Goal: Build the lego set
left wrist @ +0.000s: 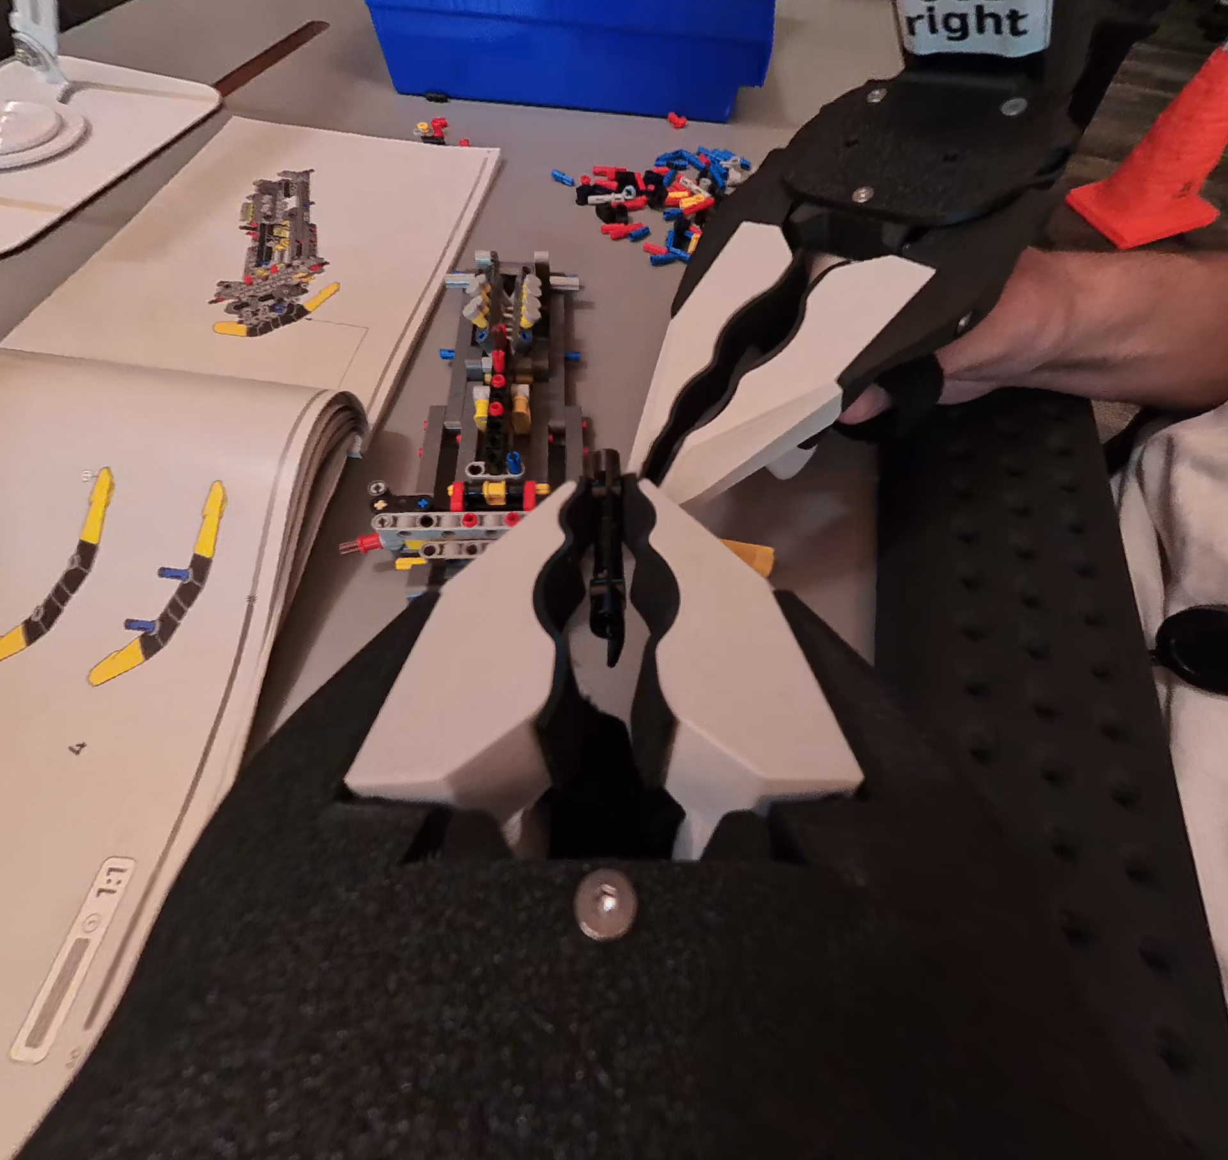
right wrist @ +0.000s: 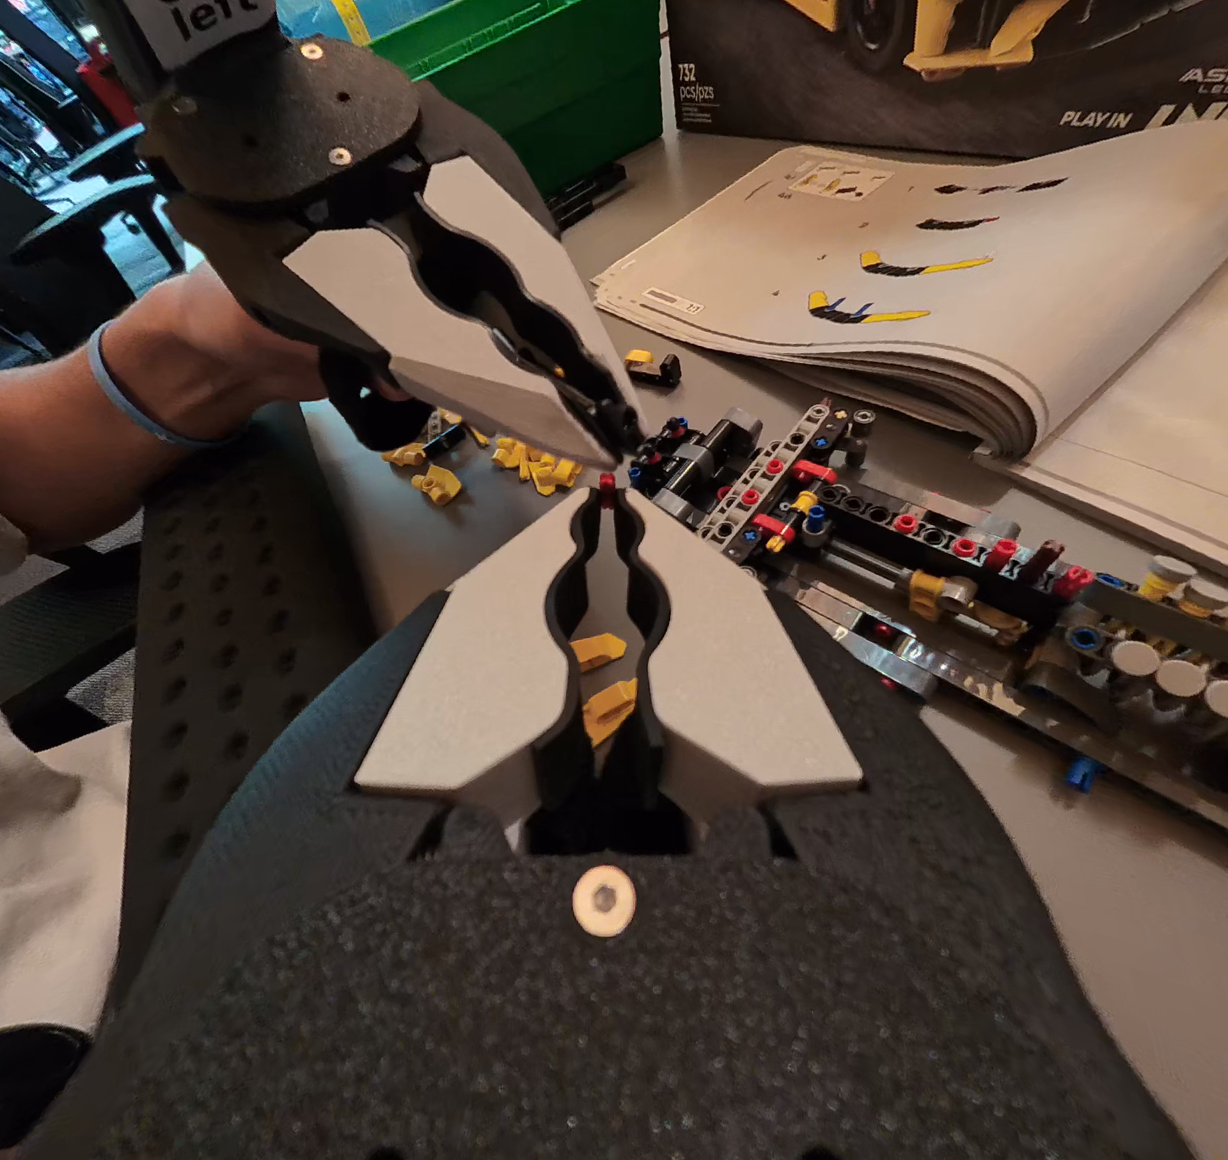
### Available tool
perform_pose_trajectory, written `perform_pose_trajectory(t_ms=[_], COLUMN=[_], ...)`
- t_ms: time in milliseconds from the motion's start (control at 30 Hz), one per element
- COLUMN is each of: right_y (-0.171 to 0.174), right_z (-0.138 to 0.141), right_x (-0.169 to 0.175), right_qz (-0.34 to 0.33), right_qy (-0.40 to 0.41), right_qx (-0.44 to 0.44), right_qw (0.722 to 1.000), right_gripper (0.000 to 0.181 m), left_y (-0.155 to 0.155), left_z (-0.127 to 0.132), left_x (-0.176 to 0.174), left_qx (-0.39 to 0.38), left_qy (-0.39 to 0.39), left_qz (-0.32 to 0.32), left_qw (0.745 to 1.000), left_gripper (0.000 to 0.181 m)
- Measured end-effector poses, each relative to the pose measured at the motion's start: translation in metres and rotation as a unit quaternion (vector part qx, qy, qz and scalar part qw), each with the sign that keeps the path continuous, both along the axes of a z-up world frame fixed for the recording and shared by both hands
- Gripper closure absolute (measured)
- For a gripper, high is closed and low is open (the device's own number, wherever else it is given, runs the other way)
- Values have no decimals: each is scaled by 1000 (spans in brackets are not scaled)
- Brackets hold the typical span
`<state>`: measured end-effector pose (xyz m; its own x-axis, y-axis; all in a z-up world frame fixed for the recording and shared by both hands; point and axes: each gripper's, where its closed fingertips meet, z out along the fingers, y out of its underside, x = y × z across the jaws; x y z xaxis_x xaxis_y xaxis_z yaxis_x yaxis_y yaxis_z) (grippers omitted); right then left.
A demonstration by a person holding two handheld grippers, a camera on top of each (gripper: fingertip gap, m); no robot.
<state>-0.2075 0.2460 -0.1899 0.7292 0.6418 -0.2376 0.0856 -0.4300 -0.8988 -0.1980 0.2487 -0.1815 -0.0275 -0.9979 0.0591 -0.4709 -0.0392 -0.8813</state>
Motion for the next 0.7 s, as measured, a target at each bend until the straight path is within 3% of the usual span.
perform_pose_trajectory(t_ms=[267,367,500,700], right_y=[0,-2,-13,-30], right_z=[1,19,54,52], right_x=[1,6,12,4], right_qz=[-2,6,57,129], right_qy=[-1,72,184,145], right_qx=[6,13,31,32], right_qw=[1000,997,981,980], right_gripper=[178,178,179,179], left_y=[0,3,-15,-40], left_z=[3,15,33,33], left_x=[0,-4,-5,-4], left_qx=[0,-53,-95,-48], left_qy=[-9,-40,-90,-95], left_qz=[-1,-4,-61,-122], left_qw=[1000,998,990,987], left_gripper=[175,175,175,175])
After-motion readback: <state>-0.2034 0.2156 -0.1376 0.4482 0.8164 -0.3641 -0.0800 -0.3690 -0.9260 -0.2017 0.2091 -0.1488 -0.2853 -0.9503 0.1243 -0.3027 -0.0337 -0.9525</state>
